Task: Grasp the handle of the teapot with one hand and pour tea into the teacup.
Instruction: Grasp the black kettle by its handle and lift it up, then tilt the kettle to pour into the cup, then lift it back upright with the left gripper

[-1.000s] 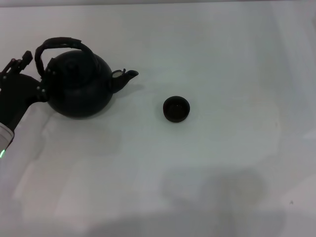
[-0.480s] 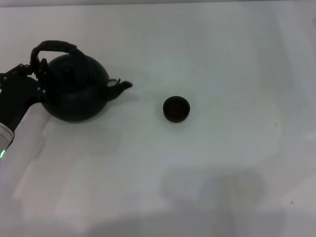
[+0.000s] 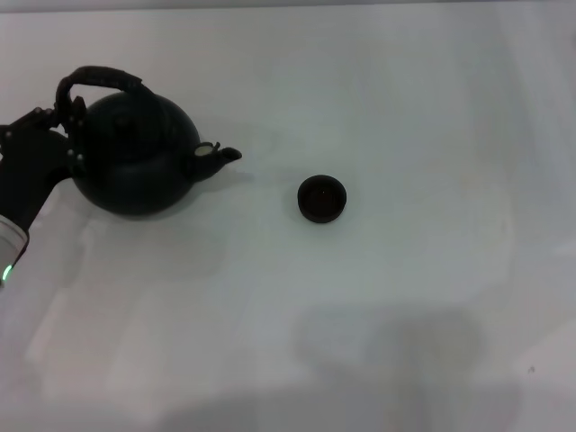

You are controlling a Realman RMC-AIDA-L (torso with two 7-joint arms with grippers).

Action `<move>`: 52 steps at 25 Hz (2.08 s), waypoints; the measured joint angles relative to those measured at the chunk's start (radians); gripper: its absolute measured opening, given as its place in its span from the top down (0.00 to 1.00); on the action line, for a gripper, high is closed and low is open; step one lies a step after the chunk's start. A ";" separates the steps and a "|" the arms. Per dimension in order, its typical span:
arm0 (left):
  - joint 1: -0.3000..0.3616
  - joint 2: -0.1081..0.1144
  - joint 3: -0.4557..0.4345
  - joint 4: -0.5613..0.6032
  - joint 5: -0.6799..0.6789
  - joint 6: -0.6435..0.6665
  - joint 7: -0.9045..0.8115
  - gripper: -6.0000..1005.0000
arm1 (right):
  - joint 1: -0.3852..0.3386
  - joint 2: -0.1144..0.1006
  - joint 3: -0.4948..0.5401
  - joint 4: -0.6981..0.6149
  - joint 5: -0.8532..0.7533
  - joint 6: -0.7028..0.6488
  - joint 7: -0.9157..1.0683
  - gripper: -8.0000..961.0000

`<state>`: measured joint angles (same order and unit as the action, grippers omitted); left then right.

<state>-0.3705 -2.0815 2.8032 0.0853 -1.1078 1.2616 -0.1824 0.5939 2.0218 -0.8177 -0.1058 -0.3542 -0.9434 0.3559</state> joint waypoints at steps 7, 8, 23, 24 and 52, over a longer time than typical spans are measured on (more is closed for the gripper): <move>-0.032 0.005 0.002 -0.014 -0.009 0.034 0.000 0.90 | 0.000 0.000 0.000 0.000 0.000 0.000 0.000 0.13; -0.044 0.007 0.005 -0.023 -0.005 0.037 0.000 0.90 | 0.000 0.000 0.000 0.000 0.000 0.000 0.000 0.13; -0.217 0.014 0.035 -0.148 0.116 0.047 0.010 0.90 | -0.003 -0.001 0.000 0.010 0.000 0.003 0.000 0.13; -0.222 0.014 0.037 -0.150 0.116 0.048 0.018 0.90 | -0.004 -0.001 0.000 0.013 0.000 0.003 0.000 0.13; -0.318 0.008 0.038 -0.140 0.222 0.015 0.142 0.90 | -0.029 0.004 0.000 0.063 0.000 -0.011 0.000 0.13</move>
<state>-0.6881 -2.0740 2.8409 -0.0551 -0.8857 1.2762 -0.0402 0.5647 2.0263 -0.8176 -0.0429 -0.3543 -0.9545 0.3559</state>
